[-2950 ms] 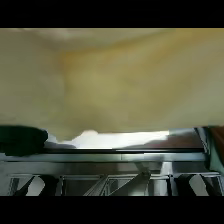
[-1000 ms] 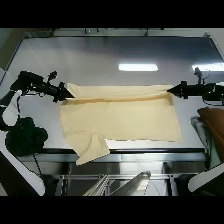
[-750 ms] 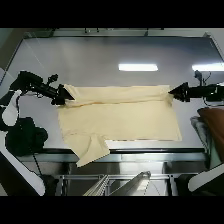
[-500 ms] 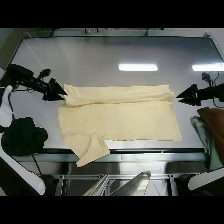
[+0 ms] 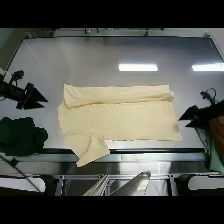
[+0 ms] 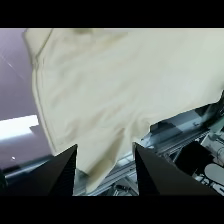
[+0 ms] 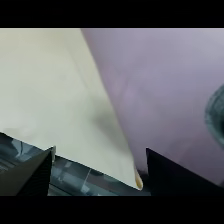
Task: Fold the shirts.
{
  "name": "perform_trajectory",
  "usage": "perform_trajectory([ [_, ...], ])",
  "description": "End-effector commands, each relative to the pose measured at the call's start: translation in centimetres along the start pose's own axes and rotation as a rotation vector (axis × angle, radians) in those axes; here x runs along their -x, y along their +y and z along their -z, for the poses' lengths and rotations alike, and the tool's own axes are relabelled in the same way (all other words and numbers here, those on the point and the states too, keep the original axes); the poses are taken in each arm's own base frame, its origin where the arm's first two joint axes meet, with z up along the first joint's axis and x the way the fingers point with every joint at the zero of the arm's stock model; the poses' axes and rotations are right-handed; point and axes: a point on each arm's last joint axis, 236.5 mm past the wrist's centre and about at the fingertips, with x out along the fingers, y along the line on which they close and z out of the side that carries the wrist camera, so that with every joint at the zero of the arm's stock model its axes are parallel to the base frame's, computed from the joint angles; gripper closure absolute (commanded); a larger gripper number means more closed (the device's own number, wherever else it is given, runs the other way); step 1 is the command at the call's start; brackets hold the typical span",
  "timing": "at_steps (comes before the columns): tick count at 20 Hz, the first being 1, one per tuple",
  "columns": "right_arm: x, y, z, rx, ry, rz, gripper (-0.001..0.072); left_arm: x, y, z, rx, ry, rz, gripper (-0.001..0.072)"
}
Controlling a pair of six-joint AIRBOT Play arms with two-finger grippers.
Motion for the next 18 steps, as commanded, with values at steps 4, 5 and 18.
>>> perform_trajectory([
  [4, -6.5, -1.1, 3.8, 0.010, 0.007, -0.065, 0.0077, -4.5, 3.1, 9.0, 0.128, 0.003, 0.019, 0.0333],
  [5, -6.7, -0.3, 3.3, 0.027, -0.021, -0.104, 0.0079, -5.0, 3.5, 9.5, 0.142, -0.021, 0.015, 0.0333],
  [18, -6.7, 0.8, 2.6, 0.049, -0.047, -0.152, 0.0692, -13.9, 5.3, 13.6, 0.303, -0.069, 0.140, 0.0333],
])
